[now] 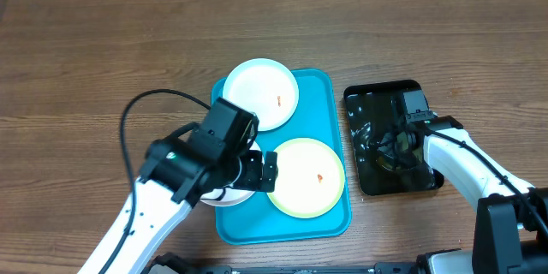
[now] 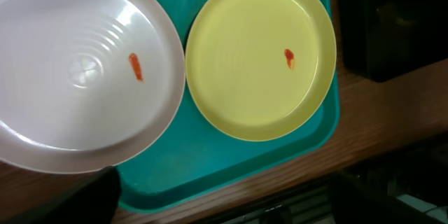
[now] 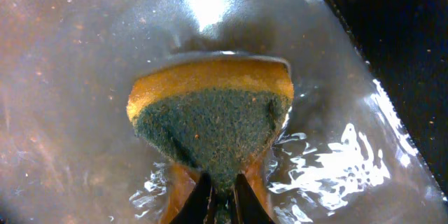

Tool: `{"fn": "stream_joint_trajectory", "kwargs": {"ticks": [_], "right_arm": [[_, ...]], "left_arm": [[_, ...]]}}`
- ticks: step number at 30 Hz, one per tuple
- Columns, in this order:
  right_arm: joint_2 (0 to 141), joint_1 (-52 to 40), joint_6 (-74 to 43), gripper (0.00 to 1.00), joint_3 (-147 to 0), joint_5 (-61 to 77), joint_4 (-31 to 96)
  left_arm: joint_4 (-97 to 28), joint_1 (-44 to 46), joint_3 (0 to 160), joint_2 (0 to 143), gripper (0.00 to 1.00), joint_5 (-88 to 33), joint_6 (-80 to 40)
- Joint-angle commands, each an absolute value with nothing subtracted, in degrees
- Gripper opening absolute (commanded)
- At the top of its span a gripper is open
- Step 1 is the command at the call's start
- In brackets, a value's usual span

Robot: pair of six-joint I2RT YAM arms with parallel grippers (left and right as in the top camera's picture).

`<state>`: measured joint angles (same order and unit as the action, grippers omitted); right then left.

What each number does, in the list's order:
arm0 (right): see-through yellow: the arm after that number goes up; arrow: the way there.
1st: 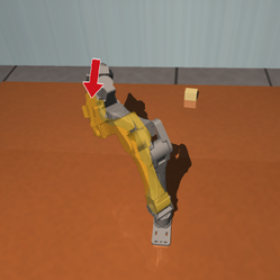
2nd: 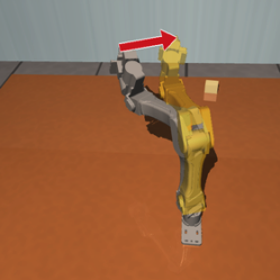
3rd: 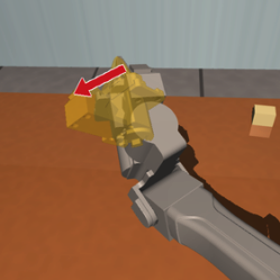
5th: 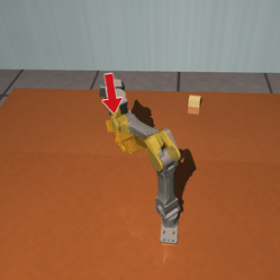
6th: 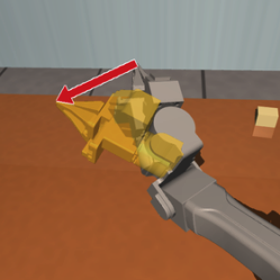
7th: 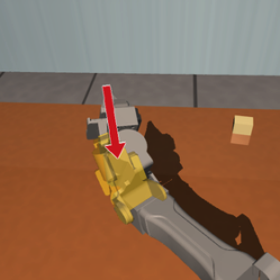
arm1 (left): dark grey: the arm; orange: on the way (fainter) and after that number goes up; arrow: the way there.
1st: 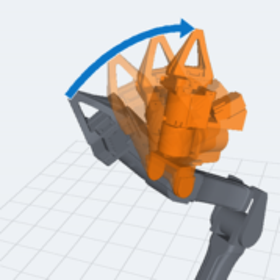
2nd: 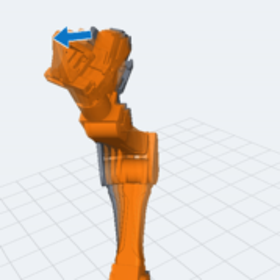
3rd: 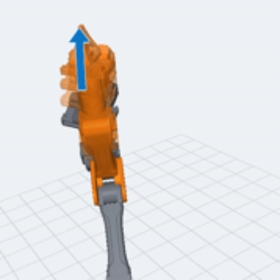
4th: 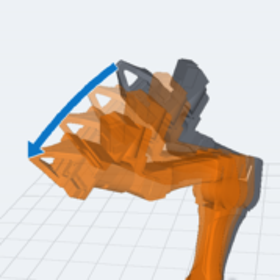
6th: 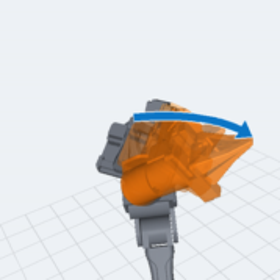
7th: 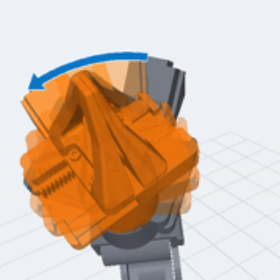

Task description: Clean dirty plates on tray and stack at the side

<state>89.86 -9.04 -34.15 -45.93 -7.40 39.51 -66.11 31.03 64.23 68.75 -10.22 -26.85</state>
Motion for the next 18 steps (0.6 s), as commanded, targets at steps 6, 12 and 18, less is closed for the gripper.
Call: {"fn": "stream_joint_trajectory", "kwargs": {"ticks": [6, 12, 18], "right_arm": [[87.8, -9.0, -23.7, 0.04, -52.4, -0.3, 47.6], [82.3, -9.0, -20.6, 0.04, -55.4, 4.5, 52.3], [77.2, -9.0, -20.5, 0.04, -55.4, 8.8, 53.9]], "left_arm": [[-57.8, 33.2, 56.4, 75.3, 0.63, -13.1, -27.0], [-51.8, 35.0, 54.0, 83.0, 0.42, -10.9, -27.7], [-51.5, 35.0, 54.0, 90.9, 0.42, -9.0, -38.0]]}}
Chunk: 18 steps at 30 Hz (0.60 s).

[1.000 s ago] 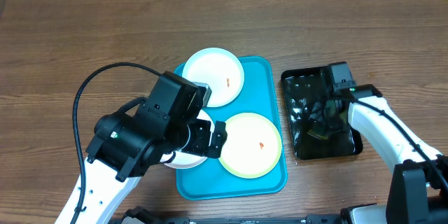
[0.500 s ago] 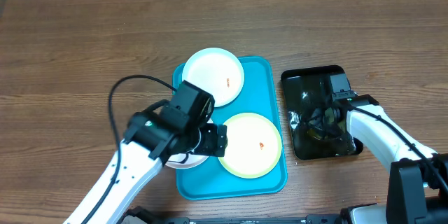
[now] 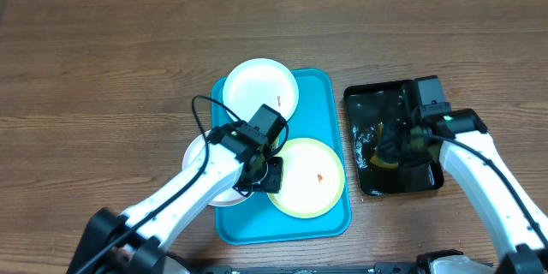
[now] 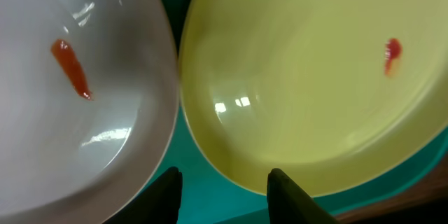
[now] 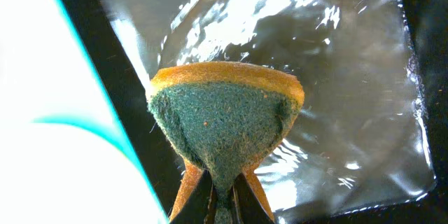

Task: Clean dirty plates on tray and stack at the side
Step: 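Grasp the lower white plate rim with the left gripper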

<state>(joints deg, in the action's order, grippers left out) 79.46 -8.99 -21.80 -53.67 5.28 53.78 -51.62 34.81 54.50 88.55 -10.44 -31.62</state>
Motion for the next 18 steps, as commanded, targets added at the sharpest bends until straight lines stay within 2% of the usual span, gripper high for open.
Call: {"fn": "stream_joint_trajectory", "kwargs": {"ticks": [1, 5, 7, 13, 15, 18], "right_arm": [[76.5, -9.0, -20.5, 0.04, -55.4, 9.4, 54.2], [75.0, -9.0, -18.5, 0.04, -55.4, 12.5, 55.1], [74.9, -9.1, -16.9, 0.04, -55.4, 15.4, 55.8], [74.9, -10.3, -14.5, 0.04, -55.4, 17.2, 58.3], [74.9, -11.7, -14.5, 0.04, -55.4, 17.2, 58.8], [74.9, -13.5, -14.3, 0.04, -55.4, 16.6, 58.7]], "left_arm": [[-51.5, 35.0, 54.0, 91.8, 0.42, -9.0, -38.9], [-50.0, 34.9, 54.0, 94.6, 0.45, -9.0, -40.2], [-49.2, 34.7, 54.0, 95.7, 0.44, -8.8, -40.4], [-46.4, 34.7, 54.0, 97.4, 0.23, -8.8, -40.4], [-46.5, 34.5, 54.0, 97.4, 0.22, -11.3, -41.2], [-46.4, 34.1, 54.0, 97.4, 0.33, -16.2, -41.1]]}}
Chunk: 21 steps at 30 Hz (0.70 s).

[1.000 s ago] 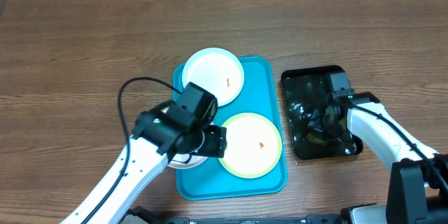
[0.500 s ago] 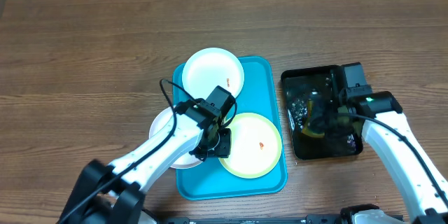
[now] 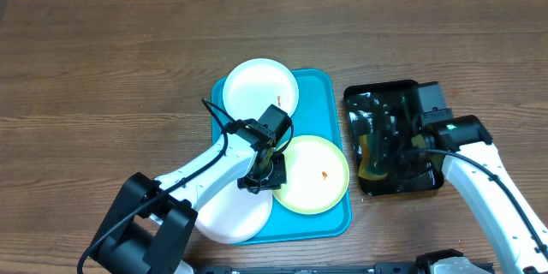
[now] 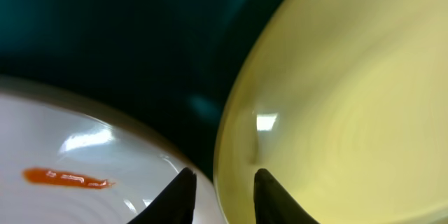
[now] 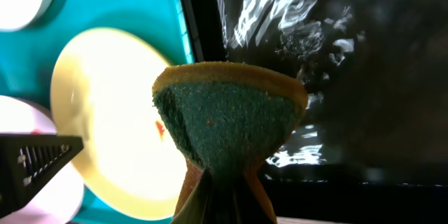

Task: Clean dirty plates on tray and stack at the side
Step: 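Grasp the lower white plate rim with the left gripper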

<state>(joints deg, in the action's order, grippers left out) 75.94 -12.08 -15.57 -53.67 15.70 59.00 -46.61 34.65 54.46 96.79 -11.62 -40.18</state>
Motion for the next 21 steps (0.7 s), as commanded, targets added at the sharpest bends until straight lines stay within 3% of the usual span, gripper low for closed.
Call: {"fn": "stream_joint_trajectory", "kwargs": {"ticks": [1, 9, 13, 21], "right_arm": [[74.9, -13.8, -14.3, 0.04, -55.4, 16.4, 58.5], [74.9, -14.2, -14.3, 0.04, -55.4, 16.1, 58.6], [74.9, -14.2, -14.3, 0.04, -55.4, 15.1, 58.7], [74.9, -14.2, -14.3, 0.04, -55.4, 15.1, 58.7]], "left_arm": [[-46.4, 34.1, 54.0, 97.4, 0.34, -15.9, -41.1], [-48.5, 32.8, 54.3, 97.4, 0.43, -10.1, -36.9], [-53.6, 29.9, 57.5, 96.4, 0.56, -10.1, -33.2], [-61.2, 26.9, 61.3, 89.2, 0.68, -10.1, -30.2]]}}
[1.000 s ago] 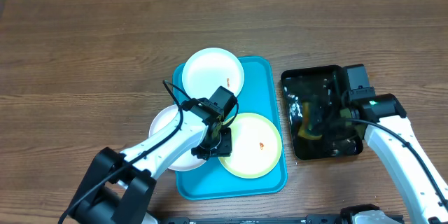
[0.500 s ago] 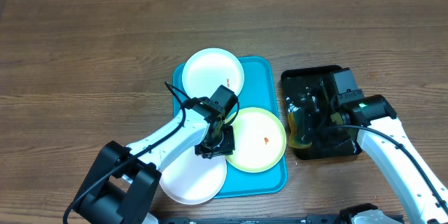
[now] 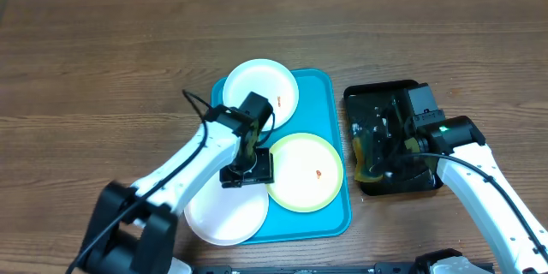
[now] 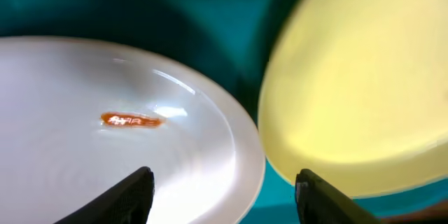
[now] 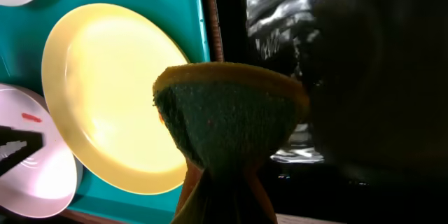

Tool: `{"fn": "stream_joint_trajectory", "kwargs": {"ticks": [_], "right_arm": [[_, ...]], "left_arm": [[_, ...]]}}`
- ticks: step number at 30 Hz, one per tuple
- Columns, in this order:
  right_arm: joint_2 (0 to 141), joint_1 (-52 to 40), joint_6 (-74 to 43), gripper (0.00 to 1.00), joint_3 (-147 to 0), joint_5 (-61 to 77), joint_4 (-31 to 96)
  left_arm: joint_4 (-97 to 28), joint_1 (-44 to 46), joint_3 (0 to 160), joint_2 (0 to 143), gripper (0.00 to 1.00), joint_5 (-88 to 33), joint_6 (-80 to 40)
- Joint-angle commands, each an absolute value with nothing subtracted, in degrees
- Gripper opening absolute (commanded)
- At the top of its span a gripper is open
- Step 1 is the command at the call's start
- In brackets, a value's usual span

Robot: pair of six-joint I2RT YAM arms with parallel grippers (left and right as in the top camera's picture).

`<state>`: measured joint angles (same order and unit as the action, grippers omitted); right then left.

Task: Clean dirty plates on tray and stack at the side
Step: 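Grasp the lower white plate rim with the left gripper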

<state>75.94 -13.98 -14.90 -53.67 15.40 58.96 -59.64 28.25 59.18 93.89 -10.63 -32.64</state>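
A teal tray holds a white plate with a red smear at the back and a yellow plate with a red spot at the front. A second smeared white plate overhangs the tray's front left corner. My left gripper is open wide, low over the seam between this white plate and the yellow plate. My right gripper is shut on a green-and-yellow sponge, held over the left edge of the black basin, beside the yellow plate.
The black basin with water stands right of the tray on the wooden table. A black cable loops from the left arm over the tray's left side. Bare wood lies left of and behind the tray.
My left gripper's fingers stand much wider apart and it sits a little further left, over the white plate's rim. The yellow plate lies slightly further left. The sponge hangs a bit nearer the tray.
At first my left gripper hung above both front plates while the right held the sponge in the basin's water. Then the left was low at the seam between the plates and the sponge was out of the water. Then the left was at the yellow plate's rim; now it is open wide.
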Motion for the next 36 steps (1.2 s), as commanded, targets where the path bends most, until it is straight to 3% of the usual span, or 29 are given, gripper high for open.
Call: {"fn": "stream_joint_trajectory", "kwargs": {"ticks": [1, 8, 14, 23, 26, 30, 36], "right_arm": [[74.9, -14.2, -14.3, 0.04, -55.4, 15.1, 58.7], [74.9, -14.2, -14.3, 0.04, -55.4, 15.1, 58.7], [74.9, -14.2, -14.3, 0.04, -55.4, 15.1, 58.7], [74.9, -14.2, -14.5, 0.04, -55.4, 15.1, 58.6], [74.9, -14.2, -14.6, 0.04, -55.4, 15.1, 58.3], [74.9, -14.2, -14.8, 0.04, -55.4, 15.1, 58.0], [74.9, -14.2, -14.8, 0.04, -55.4, 15.1, 57.8]], "left_arm": [[-61.8, 26.4, 61.3, 87.9, 0.70, -10.1, -29.9], [-72.5, 20.6, 61.3, 79.4, 0.84, -4.8, -31.7], [-79.8, 14.8, 60.4, 77.9, 0.82, 0.8, -33.4], [-76.9, 8.3, 55.3, 77.9, 0.87, 1.4, -39.1], [-75.7, 6.6, 54.3, 77.9, 0.79, 0.5, -39.1], [-70.6, 5.6, 49.7, 78.0, 0.77, 0.4, -40.8], [-65.9, 2.9, 44.2, 78.0, 0.66, 0.4, -41.1]]}}
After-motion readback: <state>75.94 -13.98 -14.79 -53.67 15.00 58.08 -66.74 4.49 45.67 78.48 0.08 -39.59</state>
